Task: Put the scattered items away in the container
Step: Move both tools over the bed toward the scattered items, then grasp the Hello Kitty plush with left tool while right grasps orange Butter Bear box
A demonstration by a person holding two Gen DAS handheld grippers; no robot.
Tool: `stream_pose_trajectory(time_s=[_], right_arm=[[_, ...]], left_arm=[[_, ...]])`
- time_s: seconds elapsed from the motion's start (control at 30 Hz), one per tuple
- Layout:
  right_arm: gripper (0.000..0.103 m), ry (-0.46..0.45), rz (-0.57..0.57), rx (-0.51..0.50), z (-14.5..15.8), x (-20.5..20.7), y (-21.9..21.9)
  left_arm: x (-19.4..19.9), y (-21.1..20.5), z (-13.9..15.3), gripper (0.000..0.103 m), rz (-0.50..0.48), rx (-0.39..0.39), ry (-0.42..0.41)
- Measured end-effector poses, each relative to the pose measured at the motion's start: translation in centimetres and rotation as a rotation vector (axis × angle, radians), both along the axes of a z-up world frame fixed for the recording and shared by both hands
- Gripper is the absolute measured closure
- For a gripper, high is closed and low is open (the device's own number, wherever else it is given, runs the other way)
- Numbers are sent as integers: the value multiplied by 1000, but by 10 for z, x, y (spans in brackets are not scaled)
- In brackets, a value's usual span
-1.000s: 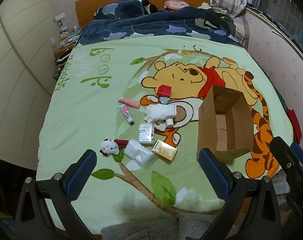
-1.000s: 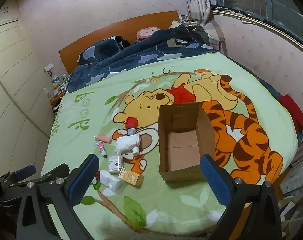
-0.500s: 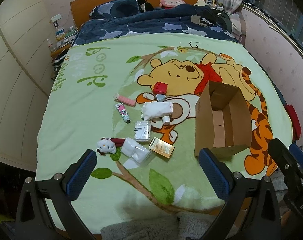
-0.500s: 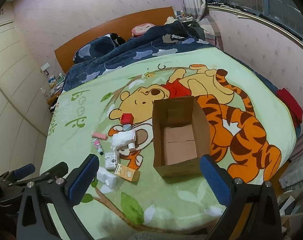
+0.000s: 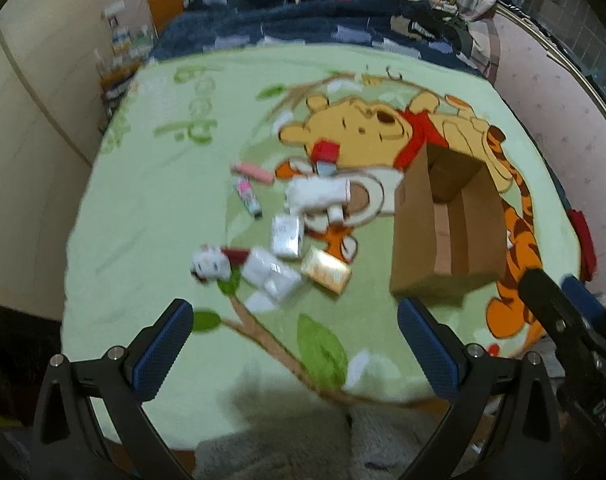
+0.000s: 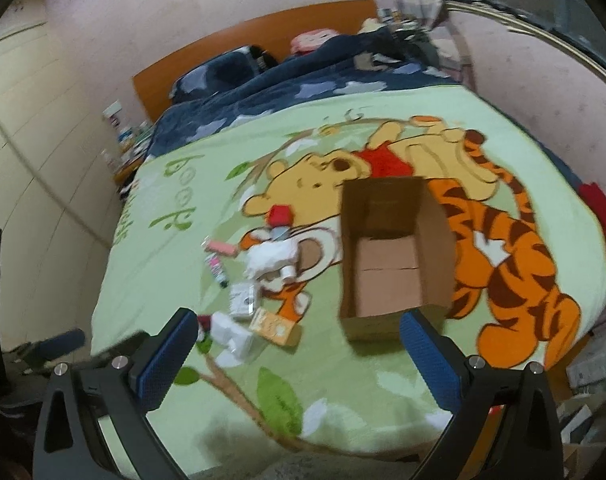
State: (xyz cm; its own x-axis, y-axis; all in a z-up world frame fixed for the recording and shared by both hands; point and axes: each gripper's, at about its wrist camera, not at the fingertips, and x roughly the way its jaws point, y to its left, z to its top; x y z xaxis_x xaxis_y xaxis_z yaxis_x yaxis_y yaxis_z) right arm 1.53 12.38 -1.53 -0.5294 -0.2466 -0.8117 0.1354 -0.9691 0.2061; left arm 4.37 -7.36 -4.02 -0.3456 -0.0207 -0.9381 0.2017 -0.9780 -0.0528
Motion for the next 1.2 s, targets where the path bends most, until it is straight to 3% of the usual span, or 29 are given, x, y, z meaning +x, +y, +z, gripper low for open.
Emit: stream_pose_trajectory(time_s=[0.23,0.33,0.4,0.53,0.67,0.87,1.07,1.2], right_arm=[[0,11,176,-14,-24,9,-43],[0,18,256,3,-45,9,-63],[0,-1,303,23,-64,6,-76],[0,-49,369,70,-109,-1,-94],[0,-52,426,167,-149,-3,-107],[0,0,540,334,-204,-12,-123],[0,61,633,483,-253,-37,-138],[0,3,696,515,-285,-56,-147]], left_arm=[[34,-35,-45,0,82,153,-165],[45,-53,-81,0,143,241,-293],[51,-62,-95,0,185,136,-299],[48,-81,-118,0,232,-80,-202],[29,-97,-163,0,236,-166,-161],[-2,-99,-214,0,202,-191,-174],[-8,-91,-237,0,188,-175,-205],[1,-87,-249,0,182,-172,-246]])
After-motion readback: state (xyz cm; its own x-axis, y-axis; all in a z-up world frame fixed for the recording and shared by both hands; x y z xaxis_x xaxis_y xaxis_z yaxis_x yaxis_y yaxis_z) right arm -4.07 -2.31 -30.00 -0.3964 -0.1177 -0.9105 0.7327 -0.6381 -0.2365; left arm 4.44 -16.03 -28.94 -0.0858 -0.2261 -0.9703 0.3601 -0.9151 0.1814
